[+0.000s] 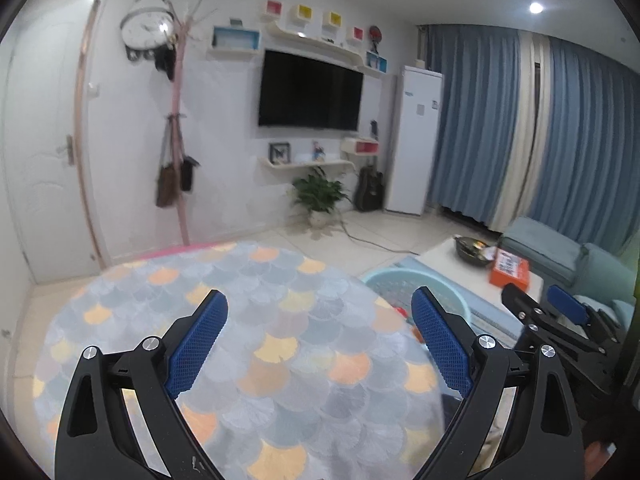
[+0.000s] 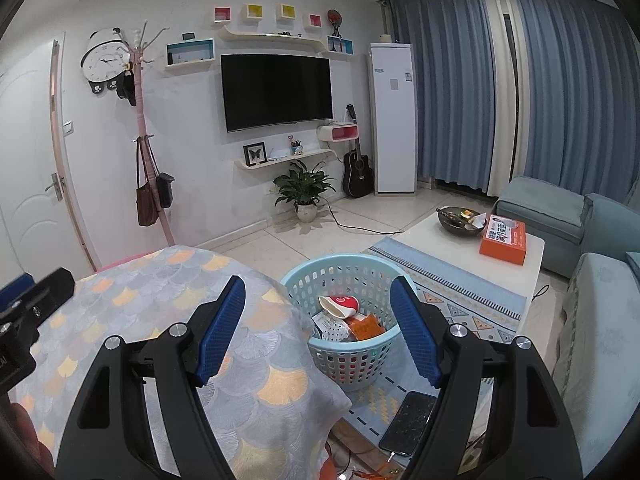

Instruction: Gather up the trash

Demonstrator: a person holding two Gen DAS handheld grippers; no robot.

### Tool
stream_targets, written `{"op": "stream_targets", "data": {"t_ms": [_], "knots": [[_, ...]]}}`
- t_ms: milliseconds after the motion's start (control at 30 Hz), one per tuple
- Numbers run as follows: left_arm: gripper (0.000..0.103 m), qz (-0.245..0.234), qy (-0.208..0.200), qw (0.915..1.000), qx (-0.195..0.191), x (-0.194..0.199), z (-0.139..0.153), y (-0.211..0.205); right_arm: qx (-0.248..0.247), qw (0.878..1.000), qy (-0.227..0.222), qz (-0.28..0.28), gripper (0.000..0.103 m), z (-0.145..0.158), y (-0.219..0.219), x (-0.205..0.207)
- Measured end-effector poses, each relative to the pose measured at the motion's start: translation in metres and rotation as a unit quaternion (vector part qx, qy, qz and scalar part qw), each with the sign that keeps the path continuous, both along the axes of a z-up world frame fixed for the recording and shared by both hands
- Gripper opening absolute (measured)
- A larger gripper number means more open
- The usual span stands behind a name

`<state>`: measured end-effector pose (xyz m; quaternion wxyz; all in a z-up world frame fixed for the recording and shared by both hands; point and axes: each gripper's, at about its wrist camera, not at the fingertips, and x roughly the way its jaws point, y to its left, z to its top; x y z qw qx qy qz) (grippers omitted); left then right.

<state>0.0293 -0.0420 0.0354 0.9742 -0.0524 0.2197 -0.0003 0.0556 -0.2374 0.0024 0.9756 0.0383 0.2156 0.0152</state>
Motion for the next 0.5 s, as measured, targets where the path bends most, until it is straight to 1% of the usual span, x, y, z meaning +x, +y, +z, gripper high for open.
{"op": "stream_targets", "data": {"t_ms": [67, 200, 300, 367, 500], "knots": [[0.091, -0.005, 0.006, 0.9999, -0.008, 0.002, -0.003, 0.003, -0.002, 1.0, -0.001, 0.001, 0.071, 0.001, 0.002, -0.002], [0.091, 0.004, -0.005, 1.0, 0.003, -0.003, -0.006, 0.005, -0.008, 1.0, -0.001, 0.001, 0.071, 0.001, 0.006, -0.004], [0.093, 0.006, 0.01, 0.9999, -0.007, -0.001, -0.01, 0.011, -0.011, 1.0, 0.007, -0.001, 0.071, 0.0, 0.008, -0.002], [0.093, 0.007, 0.011, 0.9999, -0.011, 0.0, -0.011, 0.016, -0.01, 1.0, 0.015, -0.002, 0.071, -0.002, 0.01, -0.001], [0.093, 0.023, 0.005, 0.9997, -0.007, -0.003, -0.013, 0.024, -0.014, 1.0, 0.018, 0.0, 0.071, -0.005, 0.017, -0.001]]}}
